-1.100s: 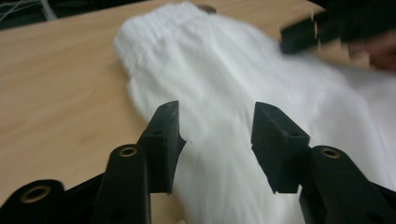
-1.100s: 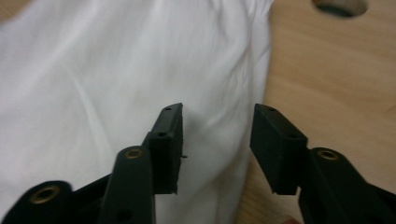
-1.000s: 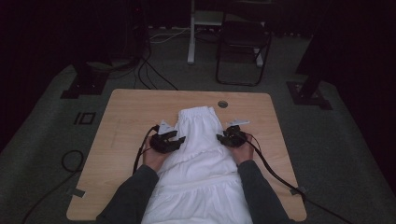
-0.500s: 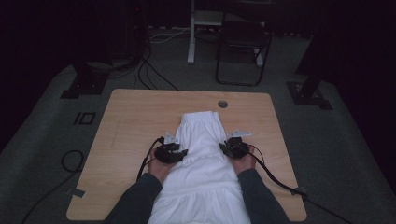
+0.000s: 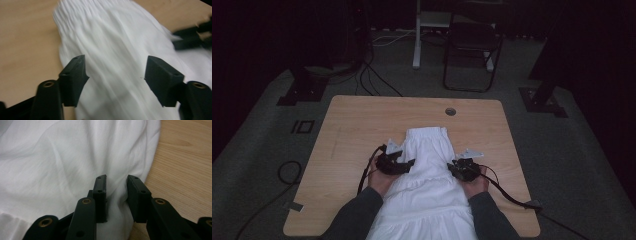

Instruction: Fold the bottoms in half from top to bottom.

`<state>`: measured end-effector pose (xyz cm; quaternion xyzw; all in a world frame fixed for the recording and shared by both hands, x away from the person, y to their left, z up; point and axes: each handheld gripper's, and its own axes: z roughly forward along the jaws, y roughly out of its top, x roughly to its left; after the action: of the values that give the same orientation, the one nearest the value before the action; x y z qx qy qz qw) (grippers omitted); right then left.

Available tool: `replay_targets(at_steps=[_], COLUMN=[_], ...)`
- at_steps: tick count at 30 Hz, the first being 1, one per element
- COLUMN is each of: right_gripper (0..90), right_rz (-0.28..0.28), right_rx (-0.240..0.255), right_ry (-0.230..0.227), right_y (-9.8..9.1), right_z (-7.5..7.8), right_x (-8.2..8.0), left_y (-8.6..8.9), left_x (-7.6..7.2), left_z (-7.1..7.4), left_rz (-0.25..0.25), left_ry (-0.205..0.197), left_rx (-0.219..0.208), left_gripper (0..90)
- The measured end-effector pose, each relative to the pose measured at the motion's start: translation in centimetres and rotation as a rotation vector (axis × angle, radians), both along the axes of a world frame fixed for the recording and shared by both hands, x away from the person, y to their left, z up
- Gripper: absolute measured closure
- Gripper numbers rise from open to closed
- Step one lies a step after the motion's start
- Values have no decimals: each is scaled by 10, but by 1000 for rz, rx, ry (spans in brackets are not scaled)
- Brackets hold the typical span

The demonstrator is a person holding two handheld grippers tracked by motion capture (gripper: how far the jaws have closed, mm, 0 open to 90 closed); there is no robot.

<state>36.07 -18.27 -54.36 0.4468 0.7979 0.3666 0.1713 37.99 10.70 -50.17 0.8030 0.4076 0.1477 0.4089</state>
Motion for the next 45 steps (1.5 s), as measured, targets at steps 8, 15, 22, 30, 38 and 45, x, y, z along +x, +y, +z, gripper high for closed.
replay_targets(at_steps=[8,15,22,30,38,45], right_gripper=[694,616,309,171,251,678], right_rz=[0,29,80,5,-57,-30], right_rx=[13,29,45,61,-48,-23], right_ry=[-10,42,-17,76,112,107], right_y=[-1,-4,-1,22,25,29], right_z=[-2,2,38,27,8,10], right_x=[-1,4,37,95,105,99], left_y=[-14,-11,-10,-12,-8,-9], left_x=[55,58,57,57,59,58], left_z=[-31,-39,-40,-41,-42,-39], left_rz=[82,89,85,94,171,119], left_ry=[57,76,66,41,44,51], left_rx=[79,60,63,94,133,104], left_gripper=[288,293,294,292,162,297])
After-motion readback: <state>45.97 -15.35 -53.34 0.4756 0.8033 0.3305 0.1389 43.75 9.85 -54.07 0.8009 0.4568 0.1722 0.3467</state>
